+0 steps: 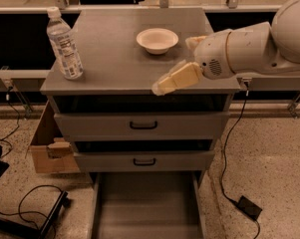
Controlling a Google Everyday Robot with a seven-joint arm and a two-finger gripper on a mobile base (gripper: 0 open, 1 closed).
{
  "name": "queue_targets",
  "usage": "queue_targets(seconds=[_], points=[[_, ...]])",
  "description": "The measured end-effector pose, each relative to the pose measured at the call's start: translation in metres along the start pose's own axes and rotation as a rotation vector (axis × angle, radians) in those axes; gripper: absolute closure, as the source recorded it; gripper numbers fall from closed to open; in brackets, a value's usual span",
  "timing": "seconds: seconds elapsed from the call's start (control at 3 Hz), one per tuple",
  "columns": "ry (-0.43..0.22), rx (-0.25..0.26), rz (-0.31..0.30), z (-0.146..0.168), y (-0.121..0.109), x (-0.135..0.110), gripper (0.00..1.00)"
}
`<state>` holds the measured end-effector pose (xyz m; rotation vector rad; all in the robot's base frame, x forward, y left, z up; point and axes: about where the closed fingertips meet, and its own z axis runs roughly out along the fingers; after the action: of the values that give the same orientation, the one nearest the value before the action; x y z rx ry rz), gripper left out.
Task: Place blue plastic bottle into bottom drawer
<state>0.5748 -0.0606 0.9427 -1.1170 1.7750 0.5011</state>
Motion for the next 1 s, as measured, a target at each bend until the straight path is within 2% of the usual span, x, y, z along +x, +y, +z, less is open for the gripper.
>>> queue_targets(seconds=[0.33, 0.67, 1.0], points=[[-0.100, 0.014, -0.029, 0.015, -0.006, -0.028, 0.00], [-0.247, 0.004, -0.078, 0.050, -0.017, -0.077, 0.00], [-0.335, -0.012, -0.133, 0.086, -0.026, -0.128, 0.00]])
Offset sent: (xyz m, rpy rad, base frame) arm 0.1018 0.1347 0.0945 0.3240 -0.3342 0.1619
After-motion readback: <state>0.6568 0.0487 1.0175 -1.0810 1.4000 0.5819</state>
